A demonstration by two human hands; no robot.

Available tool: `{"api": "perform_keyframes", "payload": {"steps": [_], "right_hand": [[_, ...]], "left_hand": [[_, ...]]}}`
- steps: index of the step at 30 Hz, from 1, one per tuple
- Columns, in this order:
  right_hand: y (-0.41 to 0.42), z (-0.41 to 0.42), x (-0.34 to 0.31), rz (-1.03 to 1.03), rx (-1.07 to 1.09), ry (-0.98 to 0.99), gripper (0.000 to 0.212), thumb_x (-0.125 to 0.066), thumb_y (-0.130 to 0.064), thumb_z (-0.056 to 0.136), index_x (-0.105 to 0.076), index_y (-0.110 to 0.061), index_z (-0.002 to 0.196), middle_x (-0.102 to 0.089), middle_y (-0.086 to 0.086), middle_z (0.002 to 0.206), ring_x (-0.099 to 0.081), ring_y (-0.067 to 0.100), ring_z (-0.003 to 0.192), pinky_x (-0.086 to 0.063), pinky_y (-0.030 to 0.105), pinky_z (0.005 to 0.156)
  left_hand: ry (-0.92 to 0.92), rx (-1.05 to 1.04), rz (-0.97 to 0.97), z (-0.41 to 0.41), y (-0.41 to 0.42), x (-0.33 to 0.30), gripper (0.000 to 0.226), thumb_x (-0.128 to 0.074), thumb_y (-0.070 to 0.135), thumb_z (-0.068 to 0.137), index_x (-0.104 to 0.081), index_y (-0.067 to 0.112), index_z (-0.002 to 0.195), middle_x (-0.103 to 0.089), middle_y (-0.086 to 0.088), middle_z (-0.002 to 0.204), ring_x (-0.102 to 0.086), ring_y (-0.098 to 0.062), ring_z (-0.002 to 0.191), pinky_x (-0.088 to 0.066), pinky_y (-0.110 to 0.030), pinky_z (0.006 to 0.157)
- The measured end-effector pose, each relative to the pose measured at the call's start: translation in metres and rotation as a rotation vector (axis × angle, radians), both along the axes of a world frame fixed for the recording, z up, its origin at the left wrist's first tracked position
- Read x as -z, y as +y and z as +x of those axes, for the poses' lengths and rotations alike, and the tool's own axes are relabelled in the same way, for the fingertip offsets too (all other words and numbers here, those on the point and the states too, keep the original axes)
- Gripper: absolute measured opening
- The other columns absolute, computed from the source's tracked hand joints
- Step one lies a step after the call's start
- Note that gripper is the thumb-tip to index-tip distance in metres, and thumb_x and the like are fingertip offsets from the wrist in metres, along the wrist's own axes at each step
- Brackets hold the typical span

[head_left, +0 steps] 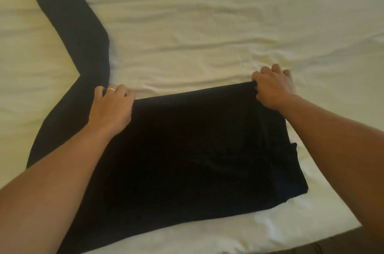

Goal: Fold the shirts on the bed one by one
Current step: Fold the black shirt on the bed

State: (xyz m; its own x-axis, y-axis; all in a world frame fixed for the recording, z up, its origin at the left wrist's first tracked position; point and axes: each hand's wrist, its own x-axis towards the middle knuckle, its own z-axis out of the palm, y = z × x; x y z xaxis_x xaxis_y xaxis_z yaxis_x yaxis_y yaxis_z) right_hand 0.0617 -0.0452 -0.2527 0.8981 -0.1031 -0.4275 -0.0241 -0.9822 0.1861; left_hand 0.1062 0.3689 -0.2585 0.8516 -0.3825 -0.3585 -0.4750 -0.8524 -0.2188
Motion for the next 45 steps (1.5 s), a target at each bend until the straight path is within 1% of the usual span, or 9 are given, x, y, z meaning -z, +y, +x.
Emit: {"api": "perform_keyframes", "payload": {"steps": [5, 13, 21, 29, 35, 37, 41, 43, 45], "right_hand": [[0.005, 0.003, 0.009, 0.01, -0.085, -0.024, 0.039, -0.066, -0.024, 0.082, -0.055, -0.017, 0.119, -0.054, 0.008, 0.122, -0.044, 0.032, 0.119, -0.036, 0.048, 0.098], [0.007, -0.016, -0.003, 0.055, -0.048, -0.107, 0.022, -0.059, -0.013, 0.087, -0.059, -0.013, 0.109, -0.057, 0.009, 0.113, -0.051, 0.032, 0.109, -0.038, 0.046, 0.093], [0.007, -0.089, -0.031, 0.079, -0.11, -0.17, 0.033, -0.067, -0.007, 0.082, -0.056, -0.009, 0.114, -0.053, 0.014, 0.117, -0.052, 0.036, 0.103, -0.045, 0.046, 0.082], [0.006, -0.171, -0.027, 0.11, -0.212, -0.126, 0.036, -0.076, -0.001, 0.074, -0.065, -0.008, 0.107, -0.057, 0.015, 0.099, -0.056, 0.038, 0.086, -0.05, 0.045, 0.071], [0.011, -0.187, -0.016, 0.135, -0.098, 0.024, 0.04, -0.05, -0.024, 0.097, -0.057, -0.02, 0.136, -0.052, 0.007, 0.122, -0.05, 0.029, 0.113, -0.039, 0.041, 0.093], [0.012, -0.182, -0.018, 0.171, -0.048, 0.035, 0.039, -0.041, -0.032, 0.099, -0.062, -0.022, 0.129, -0.057, 0.005, 0.118, -0.055, 0.026, 0.107, -0.038, 0.042, 0.095], [0.014, -0.159, -0.025, 0.212, 0.051, -0.091, 0.037, -0.034, -0.036, 0.101, -0.06, -0.017, 0.083, -0.065, 0.006, 0.084, -0.05, 0.025, 0.069, -0.034, 0.038, 0.083], [0.018, -0.145, -0.023, 0.218, 0.061, -0.207, 0.037, -0.035, -0.032, 0.102, -0.058, -0.013, 0.08, -0.063, 0.008, 0.085, -0.048, 0.027, 0.071, -0.036, 0.04, 0.081], [0.022, -0.132, -0.015, 0.243, 0.032, -0.293, 0.036, -0.035, -0.03, 0.103, -0.064, -0.01, 0.092, -0.062, 0.009, 0.101, -0.053, 0.03, 0.088, -0.041, 0.043, 0.085]], "left_hand": [[-0.035, 0.005, 0.011, 0.009, 0.005, 0.007, 0.017, -0.063, 0.03, 0.092, -0.065, 0.021, 0.106, -0.061, -0.005, 0.113, -0.053, -0.031, 0.11, -0.036, -0.053, 0.095], [-0.046, 0.058, -0.131, -0.001, 0.018, -0.01, 0.015, -0.058, 0.028, 0.097, -0.063, 0.018, 0.107, -0.066, -0.008, 0.111, -0.059, -0.032, 0.104, -0.042, -0.047, 0.088], [-0.113, 0.124, -0.188, -0.07, 0.041, -0.039, 0.017, -0.065, 0.014, 0.089, -0.059, 0.013, 0.105, -0.058, -0.01, 0.098, -0.059, -0.032, 0.083, -0.04, -0.044, 0.073], [-0.005, 0.23, -0.243, -0.146, 0.06, -0.037, 0.022, -0.074, 0.01, 0.085, -0.07, 0.01, 0.106, -0.071, -0.01, 0.094, -0.069, -0.03, 0.076, -0.05, -0.04, 0.07], [0.046, 0.147, -0.18, -0.178, 0.056, -0.025, 0.013, -0.071, 0.02, 0.09, -0.073, 0.016, 0.102, -0.071, -0.003, 0.089, -0.069, -0.023, 0.076, -0.051, -0.039, 0.074], [0.062, 0.093, -0.153, -0.177, 0.046, -0.027, 0.019, -0.059, 0.032, 0.096, -0.069, 0.022, 0.085, -0.064, 0.004, 0.074, -0.061, -0.015, 0.065, -0.049, -0.039, 0.079], [0.069, -0.017, -0.107, -0.157, 0.017, -0.03, 0.048, -0.04, 0.044, 0.101, -0.052, 0.025, 0.059, -0.051, 0.007, 0.051, -0.049, -0.01, 0.051, -0.044, -0.041, 0.085], [-0.014, -0.047, -0.147, -0.149, 0.008, -0.025, 0.042, -0.041, 0.043, 0.102, -0.058, 0.021, 0.07, -0.055, 0.004, 0.062, -0.053, -0.015, 0.06, -0.046, -0.042, 0.08], [-0.049, -0.119, -0.244, -0.141, 0.0, -0.016, 0.035, -0.043, 0.043, 0.102, -0.065, 0.017, 0.096, -0.064, -0.004, 0.09, -0.059, -0.025, 0.083, -0.047, -0.044, 0.081]]}}
